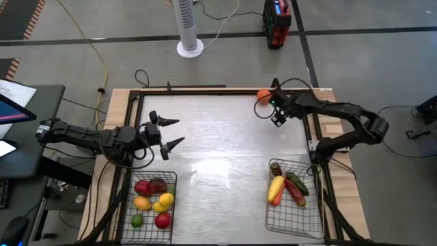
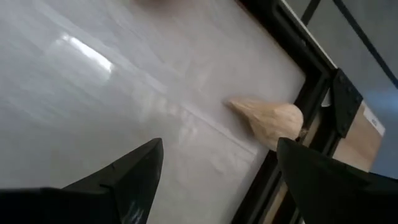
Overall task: Sort produce into baskets
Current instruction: Put the white garlic into the gold wire basket
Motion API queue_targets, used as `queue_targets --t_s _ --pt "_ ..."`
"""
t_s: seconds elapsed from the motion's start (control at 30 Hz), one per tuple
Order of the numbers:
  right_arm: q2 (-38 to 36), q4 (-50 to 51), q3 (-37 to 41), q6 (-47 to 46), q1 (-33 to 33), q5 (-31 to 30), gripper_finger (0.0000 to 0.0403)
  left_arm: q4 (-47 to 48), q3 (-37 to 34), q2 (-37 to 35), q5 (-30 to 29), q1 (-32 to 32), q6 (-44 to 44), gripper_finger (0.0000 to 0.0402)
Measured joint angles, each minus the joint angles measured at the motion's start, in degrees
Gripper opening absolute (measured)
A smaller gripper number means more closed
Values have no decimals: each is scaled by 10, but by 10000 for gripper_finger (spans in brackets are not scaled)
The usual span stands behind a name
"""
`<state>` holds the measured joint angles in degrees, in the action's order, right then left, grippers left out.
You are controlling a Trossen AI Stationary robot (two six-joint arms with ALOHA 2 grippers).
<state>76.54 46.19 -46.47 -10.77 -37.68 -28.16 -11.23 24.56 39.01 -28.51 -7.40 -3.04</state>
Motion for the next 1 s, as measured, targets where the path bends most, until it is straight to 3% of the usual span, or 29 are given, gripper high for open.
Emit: queue_targets --t_s 0.33,0.67,1.0 --pt "47 -11 3 48 -107 -7 340 0 0 16 2 12 -21 341" --pt "79 -52 3 -2 -121 14 340 -5 0 24 1 12 -33 341" --pt "91 -86 0 -64 -120 -19 340 -7 0 24 2 12 -31 341"
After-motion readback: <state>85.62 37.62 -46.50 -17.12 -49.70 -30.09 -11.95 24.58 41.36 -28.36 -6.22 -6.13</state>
